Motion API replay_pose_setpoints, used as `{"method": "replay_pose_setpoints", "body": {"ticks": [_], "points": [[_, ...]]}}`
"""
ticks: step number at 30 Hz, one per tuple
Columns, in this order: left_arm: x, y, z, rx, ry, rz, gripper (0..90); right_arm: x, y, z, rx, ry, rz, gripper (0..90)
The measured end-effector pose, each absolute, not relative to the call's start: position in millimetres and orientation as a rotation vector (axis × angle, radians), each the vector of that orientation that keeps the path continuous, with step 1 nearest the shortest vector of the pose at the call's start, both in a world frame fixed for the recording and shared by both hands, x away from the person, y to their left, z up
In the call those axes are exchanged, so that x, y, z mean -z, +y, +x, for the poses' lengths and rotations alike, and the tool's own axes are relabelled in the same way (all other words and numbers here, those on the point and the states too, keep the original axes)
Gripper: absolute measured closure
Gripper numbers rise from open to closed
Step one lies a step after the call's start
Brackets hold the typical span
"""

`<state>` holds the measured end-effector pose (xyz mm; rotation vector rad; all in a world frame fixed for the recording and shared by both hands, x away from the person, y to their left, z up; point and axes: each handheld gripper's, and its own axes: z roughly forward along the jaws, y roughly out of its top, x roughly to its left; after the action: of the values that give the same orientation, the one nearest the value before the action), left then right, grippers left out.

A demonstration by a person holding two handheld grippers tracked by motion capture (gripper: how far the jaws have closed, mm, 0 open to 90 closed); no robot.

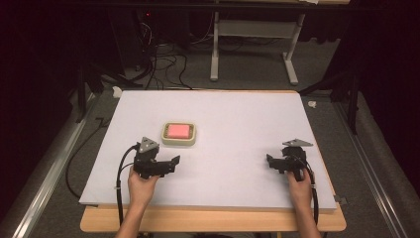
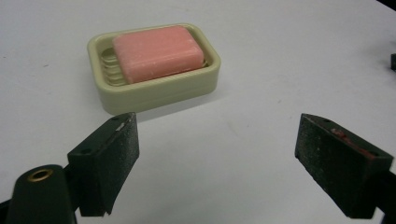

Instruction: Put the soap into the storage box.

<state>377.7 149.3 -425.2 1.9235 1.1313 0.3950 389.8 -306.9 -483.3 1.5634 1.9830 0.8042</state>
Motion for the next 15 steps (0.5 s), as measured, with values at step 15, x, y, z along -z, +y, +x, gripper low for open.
{"method": "replay_pose_setpoints", "body": {"ticks": [15], "points": [[436.4, 134.8, 374.4, -0.368, 1.11, 1.95, 14.6, 483.3, -306.9, 389.8, -0.804, 1.983, 1.563, 14.3]]}}
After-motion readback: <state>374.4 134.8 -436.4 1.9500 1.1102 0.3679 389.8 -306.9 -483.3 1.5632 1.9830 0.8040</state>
